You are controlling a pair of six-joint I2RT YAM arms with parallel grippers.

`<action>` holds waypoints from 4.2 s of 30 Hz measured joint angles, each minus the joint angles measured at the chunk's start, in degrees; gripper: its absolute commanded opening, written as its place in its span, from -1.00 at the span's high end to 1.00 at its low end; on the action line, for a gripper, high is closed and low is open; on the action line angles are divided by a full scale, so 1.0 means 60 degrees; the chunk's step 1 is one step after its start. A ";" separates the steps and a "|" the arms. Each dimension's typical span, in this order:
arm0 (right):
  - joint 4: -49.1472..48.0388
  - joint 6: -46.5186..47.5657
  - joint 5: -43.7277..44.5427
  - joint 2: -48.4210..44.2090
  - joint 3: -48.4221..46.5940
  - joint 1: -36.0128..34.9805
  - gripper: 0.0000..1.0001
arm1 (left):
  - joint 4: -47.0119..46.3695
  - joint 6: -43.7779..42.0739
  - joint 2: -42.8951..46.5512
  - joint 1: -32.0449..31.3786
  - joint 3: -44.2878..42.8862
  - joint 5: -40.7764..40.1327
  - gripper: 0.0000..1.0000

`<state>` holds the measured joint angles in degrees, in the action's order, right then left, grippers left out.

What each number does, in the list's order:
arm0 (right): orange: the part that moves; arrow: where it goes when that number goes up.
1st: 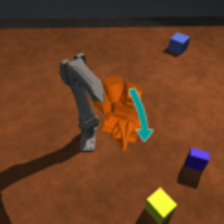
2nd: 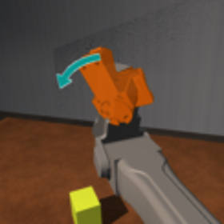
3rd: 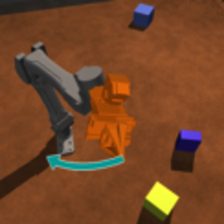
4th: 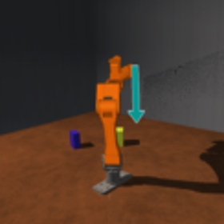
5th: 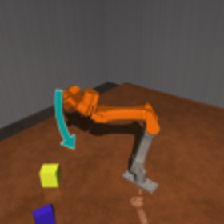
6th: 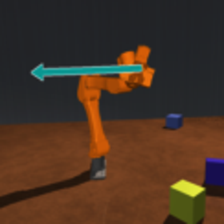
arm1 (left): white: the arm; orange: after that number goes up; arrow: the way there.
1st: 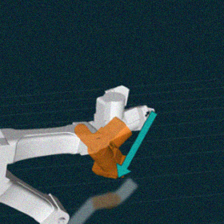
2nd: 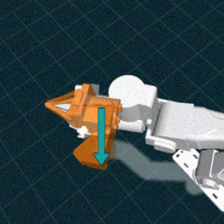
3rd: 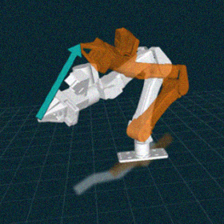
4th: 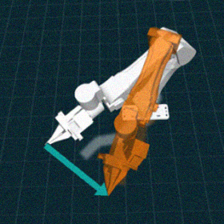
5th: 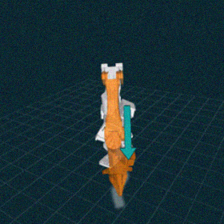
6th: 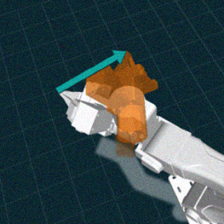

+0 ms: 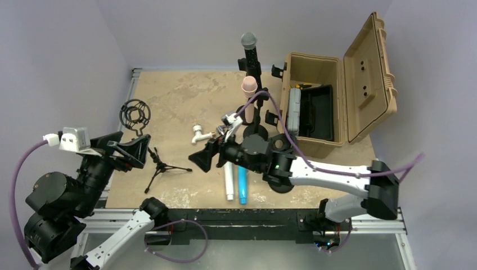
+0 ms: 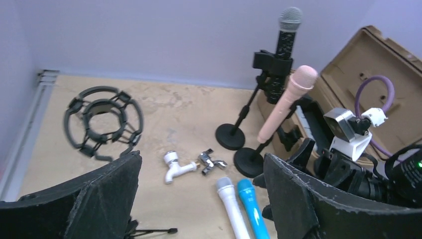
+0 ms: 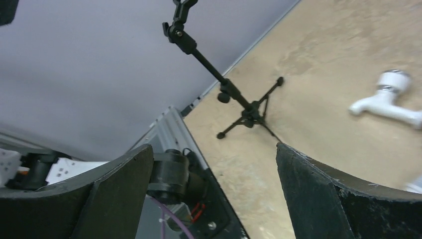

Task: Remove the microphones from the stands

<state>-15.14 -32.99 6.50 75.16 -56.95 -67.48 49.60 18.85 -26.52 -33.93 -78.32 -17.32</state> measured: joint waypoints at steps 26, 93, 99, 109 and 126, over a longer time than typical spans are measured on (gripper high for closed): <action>-0.3417 -0.3628 0.0936 0.7752 -0.4058 -0.1235 -0.25 | 0.1639 0.0168 0.1821 0.0000 0.1344 -0.1457 -0.75; -0.2328 0.7136 0.8266 1.0047 -0.7843 -0.2659 1.00 | 0.2452 -0.0761 0.1858 0.0000 0.0153 -0.2127 -0.75; -0.2787 0.8069 0.8029 1.0047 -0.7635 -0.2659 0.97 | 0.2510 -0.0758 0.1825 0.0000 0.0138 -0.2167 -0.75; -0.2586 0.7060 0.6124 0.9096 -0.6462 -0.2470 -0.27 | 0.2557 -0.0750 0.1778 0.0000 0.0146 -0.2200 -0.75; -0.1887 0.1344 0.1071 0.6091 -0.4357 -0.0535 -0.28 | 0.2346 -0.0634 0.1315 0.0000 0.0812 -0.1934 -0.75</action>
<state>-26.46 -24.93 12.93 111.70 -83.09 -70.70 63.68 15.05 -18.63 -33.93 -73.45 -28.93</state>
